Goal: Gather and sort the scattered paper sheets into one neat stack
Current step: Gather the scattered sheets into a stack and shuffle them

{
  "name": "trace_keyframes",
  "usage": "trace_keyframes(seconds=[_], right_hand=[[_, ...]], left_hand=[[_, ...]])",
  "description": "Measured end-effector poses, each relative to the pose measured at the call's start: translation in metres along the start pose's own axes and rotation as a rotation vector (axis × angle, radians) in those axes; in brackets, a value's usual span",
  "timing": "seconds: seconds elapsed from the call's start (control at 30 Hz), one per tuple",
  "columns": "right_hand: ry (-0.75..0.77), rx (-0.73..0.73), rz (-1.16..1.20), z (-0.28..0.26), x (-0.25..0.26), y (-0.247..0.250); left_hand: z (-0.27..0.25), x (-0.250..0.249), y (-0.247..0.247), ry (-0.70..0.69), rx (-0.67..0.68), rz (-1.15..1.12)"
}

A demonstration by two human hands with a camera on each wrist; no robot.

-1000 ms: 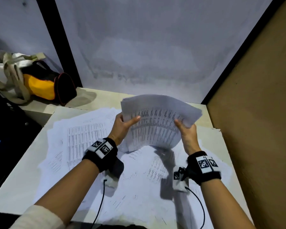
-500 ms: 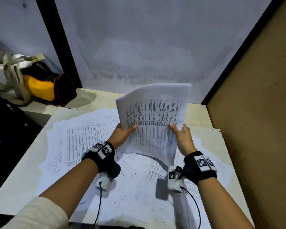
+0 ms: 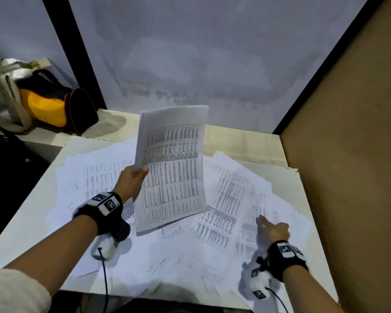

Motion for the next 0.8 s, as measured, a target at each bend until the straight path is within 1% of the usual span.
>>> trace_keyframes(seconds=[0.1,0.2,0.27,0.33,0.37,0.4,0.47,0.5,0.57,0.6,0.63,0.67,0.7,0.77,0.8], right_hand=[[-0.007,0.102,0.124,-0.021,0.022,-0.033],[0.011,0.22,0.129,-0.032,0.043,-0.054],[0.016,0.252,0.153,-0.035,0.048,-0.061],[0.019,0.267,0.157,-0.034,0.047,-0.063],[0.023,0.248,0.181,-0.029,0.045,-0.062],[0.021,0.217,0.208,-0.028,0.043,-0.058],[0.029,0.103,0.239,-0.024,0.037,-0.046],[0.049,0.078,0.26,-0.019,0.034,-0.042],[0.076,0.185,0.279,-0.019,0.031,-0.046],[0.061,0.255,0.281,-0.025,0.031,-0.048],[0.088,0.264,0.263,-0.018,0.03,-0.054],[0.086,0.25,0.22,-0.024,0.035,-0.055],[0.119,0.232,0.189,-0.017,0.037,-0.06],[0.14,0.331,0.189,-0.018,0.042,-0.071],[0.143,0.33,0.2,-0.015,0.042,-0.077]], left_hand=[[-0.002,0.003,-0.001,0.011,-0.01,-0.016],[-0.006,0.004,0.0,0.019,-0.004,-0.031],[-0.007,0.008,0.0,0.035,-0.003,-0.034],[-0.008,0.012,0.003,0.051,-0.016,-0.044],[-0.008,0.014,0.005,0.054,-0.021,-0.047],[-0.008,0.014,0.005,0.052,-0.022,-0.048],[-0.008,0.014,0.009,0.053,-0.032,-0.051],[-0.009,0.013,0.01,0.056,-0.042,-0.047],[-0.011,0.012,0.012,0.062,-0.055,-0.042],[-0.011,0.012,0.012,0.065,-0.055,-0.041],[-0.012,0.012,0.012,0.064,-0.053,-0.043],[-0.013,0.011,0.011,0.061,-0.05,-0.047],[-0.013,0.011,0.01,0.056,-0.047,-0.05],[-0.014,0.009,0.008,0.05,-0.036,-0.058],[-0.015,0.007,0.007,0.051,-0.027,-0.061]])
Point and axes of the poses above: each hand's wrist, its own z-axis towards the middle knuckle, its own y-axis out of the back of the hand, x = y × z, the point moved 4 cm from there along z, towards the middle knuckle, and after that the axes turned 1 degree about -z, right-handed, at the moved point
